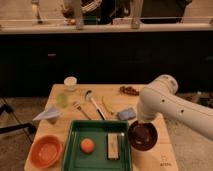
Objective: Stack bowls on top of each other
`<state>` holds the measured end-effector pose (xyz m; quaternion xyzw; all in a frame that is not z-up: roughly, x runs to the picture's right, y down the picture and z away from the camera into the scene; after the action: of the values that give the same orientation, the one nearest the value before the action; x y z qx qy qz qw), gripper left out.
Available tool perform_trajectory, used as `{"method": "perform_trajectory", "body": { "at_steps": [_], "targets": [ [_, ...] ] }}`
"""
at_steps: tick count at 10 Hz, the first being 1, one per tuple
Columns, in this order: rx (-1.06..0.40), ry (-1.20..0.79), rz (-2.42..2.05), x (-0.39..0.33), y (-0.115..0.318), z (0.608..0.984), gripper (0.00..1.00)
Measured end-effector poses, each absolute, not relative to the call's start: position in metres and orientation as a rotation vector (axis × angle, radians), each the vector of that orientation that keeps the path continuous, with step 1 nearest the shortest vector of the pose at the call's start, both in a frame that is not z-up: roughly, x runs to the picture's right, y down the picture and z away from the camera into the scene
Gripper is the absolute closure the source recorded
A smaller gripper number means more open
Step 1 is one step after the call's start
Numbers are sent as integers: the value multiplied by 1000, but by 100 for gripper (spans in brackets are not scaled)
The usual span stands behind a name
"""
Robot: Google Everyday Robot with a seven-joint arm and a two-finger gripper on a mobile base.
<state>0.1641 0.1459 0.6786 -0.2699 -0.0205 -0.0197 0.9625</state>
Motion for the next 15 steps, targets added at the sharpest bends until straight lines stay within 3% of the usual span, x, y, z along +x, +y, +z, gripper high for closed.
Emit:
{"method": "perform_trajectory", "body": {
  "at_steps": [2, 10, 15],
  "targets": [
    [-571, -44, -45, 137, 146, 678, 100],
    [-573, -39, -42, 137, 147, 678, 100],
    [-500, -67, 21, 97, 119, 666, 100]
  ]
}}
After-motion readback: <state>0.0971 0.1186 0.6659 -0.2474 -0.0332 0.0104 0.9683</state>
